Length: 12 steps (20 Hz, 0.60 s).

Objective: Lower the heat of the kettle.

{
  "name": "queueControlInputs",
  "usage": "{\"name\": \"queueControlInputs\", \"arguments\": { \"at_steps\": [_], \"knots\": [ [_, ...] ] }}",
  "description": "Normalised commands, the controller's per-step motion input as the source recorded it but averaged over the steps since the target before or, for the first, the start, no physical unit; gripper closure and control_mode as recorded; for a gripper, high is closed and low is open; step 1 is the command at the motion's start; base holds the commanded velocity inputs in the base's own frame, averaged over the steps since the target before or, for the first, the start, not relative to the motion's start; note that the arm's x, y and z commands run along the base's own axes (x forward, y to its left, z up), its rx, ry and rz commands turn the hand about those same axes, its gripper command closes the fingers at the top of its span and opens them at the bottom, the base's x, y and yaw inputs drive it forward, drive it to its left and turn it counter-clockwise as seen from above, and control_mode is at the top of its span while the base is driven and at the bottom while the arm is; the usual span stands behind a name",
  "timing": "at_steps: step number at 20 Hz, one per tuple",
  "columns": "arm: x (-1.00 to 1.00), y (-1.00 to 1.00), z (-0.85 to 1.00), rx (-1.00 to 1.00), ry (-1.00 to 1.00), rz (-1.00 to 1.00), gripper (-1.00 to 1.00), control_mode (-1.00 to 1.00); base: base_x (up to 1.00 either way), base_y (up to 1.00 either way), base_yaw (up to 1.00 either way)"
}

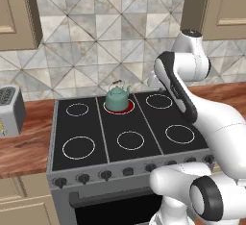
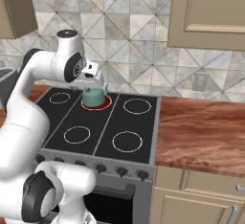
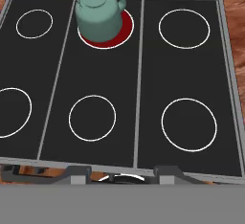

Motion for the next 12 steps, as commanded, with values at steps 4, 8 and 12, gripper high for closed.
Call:
{"name": "queueControlInputs", "arguments": {
  "at_steps": [4,8,12],
  "knots": [
    [-0.02,0.00,0.00,0.00,-0.02,0.00,-1.00,-1.00,0.00,0.00,0.00],
    [0.00,0.00,0.00,0.00,0.00,0.00,-1.00,1.00,0.00,0.07,-0.03],
    [0.00,0.00,0.00,0.00,0.00,0.00,-1.00,1.00,-0.01,0.44,-0.06]
  ]
}}
